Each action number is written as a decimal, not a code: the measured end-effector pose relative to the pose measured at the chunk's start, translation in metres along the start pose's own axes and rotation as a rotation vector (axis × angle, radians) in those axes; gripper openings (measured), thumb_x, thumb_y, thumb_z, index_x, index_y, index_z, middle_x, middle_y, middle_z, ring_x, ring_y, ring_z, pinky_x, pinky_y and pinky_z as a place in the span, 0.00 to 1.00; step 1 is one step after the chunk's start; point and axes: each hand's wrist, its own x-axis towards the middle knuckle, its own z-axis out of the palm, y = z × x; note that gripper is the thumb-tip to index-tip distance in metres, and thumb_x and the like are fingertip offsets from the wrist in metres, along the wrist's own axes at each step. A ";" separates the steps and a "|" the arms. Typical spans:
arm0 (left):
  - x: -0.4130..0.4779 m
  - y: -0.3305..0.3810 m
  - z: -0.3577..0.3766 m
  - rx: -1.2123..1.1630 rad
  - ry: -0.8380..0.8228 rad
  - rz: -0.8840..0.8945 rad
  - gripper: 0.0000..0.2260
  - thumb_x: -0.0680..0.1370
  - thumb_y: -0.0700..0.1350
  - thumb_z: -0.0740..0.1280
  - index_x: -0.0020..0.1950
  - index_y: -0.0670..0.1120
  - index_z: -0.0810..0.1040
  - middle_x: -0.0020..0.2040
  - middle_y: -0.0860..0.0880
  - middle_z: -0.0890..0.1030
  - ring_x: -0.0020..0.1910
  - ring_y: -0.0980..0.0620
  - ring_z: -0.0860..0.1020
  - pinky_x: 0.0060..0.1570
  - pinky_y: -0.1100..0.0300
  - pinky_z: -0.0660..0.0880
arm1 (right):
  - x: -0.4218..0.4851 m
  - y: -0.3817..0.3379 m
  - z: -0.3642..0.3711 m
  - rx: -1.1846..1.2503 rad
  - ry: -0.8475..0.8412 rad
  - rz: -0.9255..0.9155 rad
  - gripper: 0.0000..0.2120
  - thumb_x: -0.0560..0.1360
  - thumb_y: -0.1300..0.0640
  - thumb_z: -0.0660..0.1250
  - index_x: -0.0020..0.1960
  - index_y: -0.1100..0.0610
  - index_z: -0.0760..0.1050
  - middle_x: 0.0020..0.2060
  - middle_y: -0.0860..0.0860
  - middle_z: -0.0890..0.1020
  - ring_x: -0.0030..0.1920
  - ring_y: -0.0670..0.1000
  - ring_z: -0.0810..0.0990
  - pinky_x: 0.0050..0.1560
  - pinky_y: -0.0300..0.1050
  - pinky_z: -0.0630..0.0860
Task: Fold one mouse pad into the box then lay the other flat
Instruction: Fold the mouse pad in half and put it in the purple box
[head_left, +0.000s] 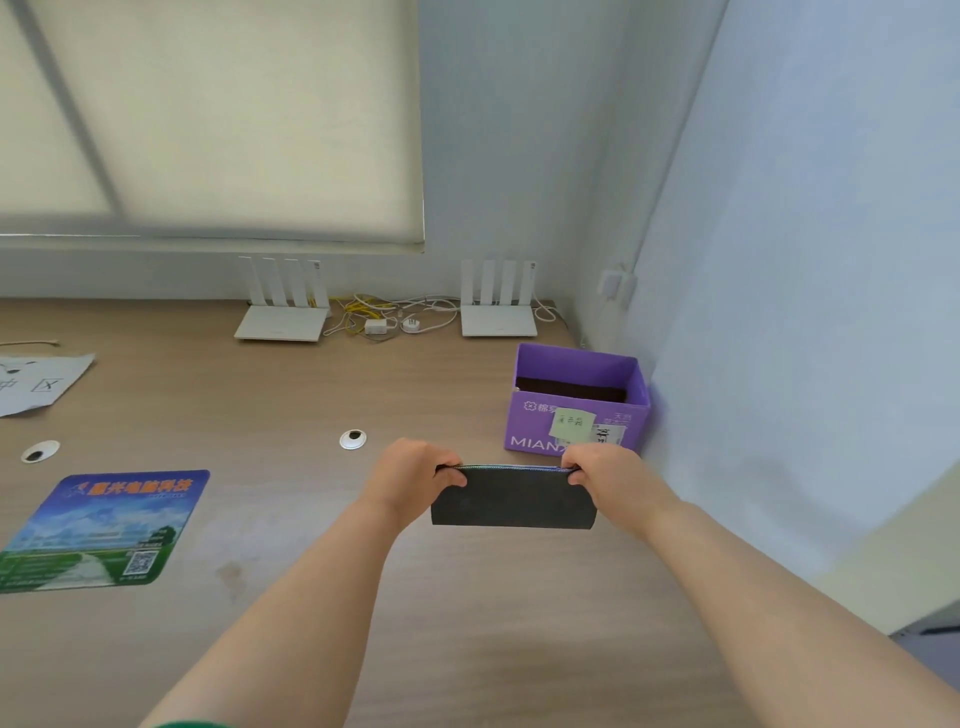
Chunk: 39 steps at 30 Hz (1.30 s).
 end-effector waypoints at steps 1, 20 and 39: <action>0.004 0.008 0.004 0.006 0.004 0.011 0.05 0.73 0.47 0.69 0.41 0.49 0.83 0.36 0.50 0.83 0.38 0.46 0.76 0.38 0.51 0.74 | -0.002 0.010 -0.003 -0.004 -0.003 0.004 0.05 0.79 0.56 0.62 0.54 0.54 0.74 0.54 0.53 0.81 0.53 0.52 0.77 0.51 0.45 0.79; 0.110 0.032 0.012 0.037 -0.066 0.235 0.08 0.77 0.48 0.67 0.50 0.50 0.84 0.47 0.51 0.86 0.44 0.51 0.79 0.39 0.58 0.74 | 0.024 0.060 -0.034 0.004 0.077 0.170 0.09 0.79 0.60 0.60 0.56 0.57 0.77 0.57 0.55 0.81 0.51 0.55 0.78 0.44 0.39 0.70; 0.286 0.061 0.039 0.070 0.051 0.140 0.08 0.76 0.45 0.68 0.51 0.45 0.85 0.48 0.46 0.86 0.49 0.45 0.80 0.48 0.55 0.76 | 0.163 0.184 -0.058 -0.038 0.208 0.130 0.07 0.77 0.63 0.60 0.50 0.57 0.76 0.46 0.57 0.82 0.45 0.59 0.76 0.42 0.51 0.75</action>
